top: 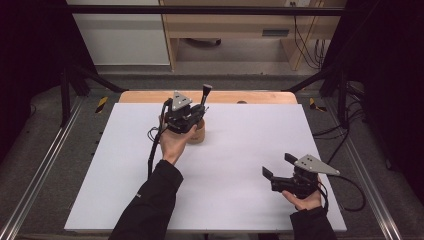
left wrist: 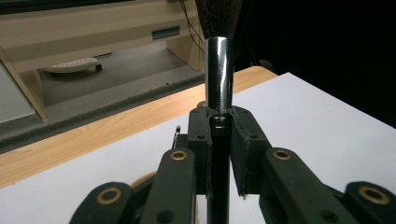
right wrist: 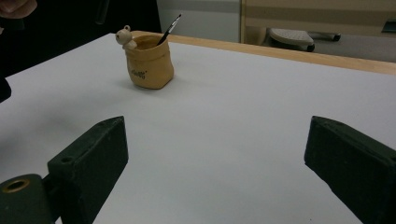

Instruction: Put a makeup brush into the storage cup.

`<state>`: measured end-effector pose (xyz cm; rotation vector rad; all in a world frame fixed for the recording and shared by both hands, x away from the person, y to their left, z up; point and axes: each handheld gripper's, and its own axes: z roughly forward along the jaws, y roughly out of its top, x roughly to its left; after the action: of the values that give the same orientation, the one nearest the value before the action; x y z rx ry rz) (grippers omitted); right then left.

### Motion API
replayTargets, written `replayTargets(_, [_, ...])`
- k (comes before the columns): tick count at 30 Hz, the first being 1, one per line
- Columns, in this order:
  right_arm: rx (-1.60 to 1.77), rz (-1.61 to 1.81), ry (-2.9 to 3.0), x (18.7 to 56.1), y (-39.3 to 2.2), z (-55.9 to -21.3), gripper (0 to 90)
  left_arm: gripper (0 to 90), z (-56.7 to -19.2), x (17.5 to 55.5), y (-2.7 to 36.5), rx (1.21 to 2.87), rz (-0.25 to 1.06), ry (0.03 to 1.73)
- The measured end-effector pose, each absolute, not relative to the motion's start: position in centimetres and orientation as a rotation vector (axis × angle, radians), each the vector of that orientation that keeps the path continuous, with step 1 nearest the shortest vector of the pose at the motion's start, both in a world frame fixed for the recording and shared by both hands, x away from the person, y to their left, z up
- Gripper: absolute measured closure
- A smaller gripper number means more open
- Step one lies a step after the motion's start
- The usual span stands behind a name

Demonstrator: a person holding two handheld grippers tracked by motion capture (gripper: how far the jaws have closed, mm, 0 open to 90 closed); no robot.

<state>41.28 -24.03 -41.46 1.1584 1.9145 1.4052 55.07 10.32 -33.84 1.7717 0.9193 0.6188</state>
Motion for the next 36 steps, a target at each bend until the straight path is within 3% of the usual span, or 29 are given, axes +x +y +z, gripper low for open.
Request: replayTargets(36, [1.173,1.416,1.918,41.3,-23.9,-41.5,6.8,78.6,-35.8,59.2,9.6,1.771,0.668,0.968])
